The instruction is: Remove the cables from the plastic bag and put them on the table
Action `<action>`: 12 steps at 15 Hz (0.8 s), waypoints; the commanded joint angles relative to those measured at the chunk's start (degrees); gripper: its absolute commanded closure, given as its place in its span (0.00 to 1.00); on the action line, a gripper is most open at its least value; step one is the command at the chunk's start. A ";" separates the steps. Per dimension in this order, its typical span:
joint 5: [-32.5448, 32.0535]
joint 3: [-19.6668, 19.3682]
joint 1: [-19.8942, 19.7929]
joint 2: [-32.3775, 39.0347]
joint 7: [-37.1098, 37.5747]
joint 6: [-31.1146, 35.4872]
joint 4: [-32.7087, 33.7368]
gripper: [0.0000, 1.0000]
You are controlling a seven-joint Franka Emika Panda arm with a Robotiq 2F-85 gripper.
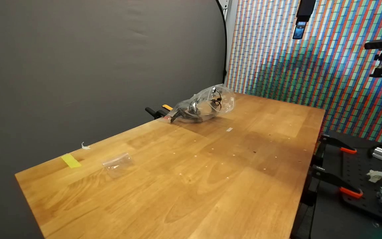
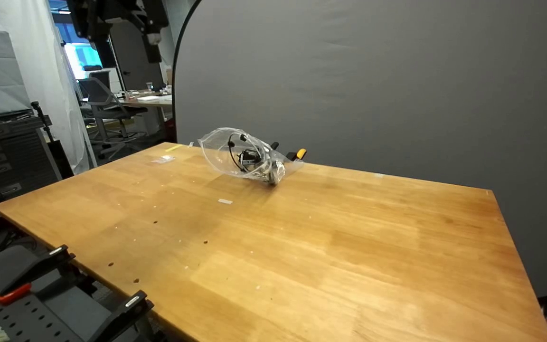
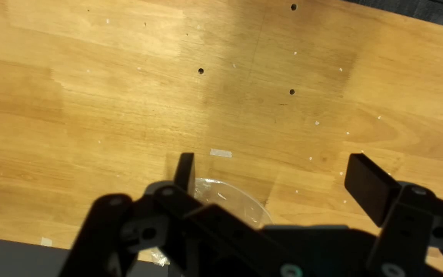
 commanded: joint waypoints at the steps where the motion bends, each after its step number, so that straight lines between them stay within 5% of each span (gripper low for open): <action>1: -0.20 -0.29 0.35 0.01 0.19 -0.15 0.11 0.00; 5: -0.27 -0.23 0.46 0.53 0.04 0.34 -0.32 0.00; 12: 0.41 0.44 1.23 9.14 0.53 11.97 -4.67 0.00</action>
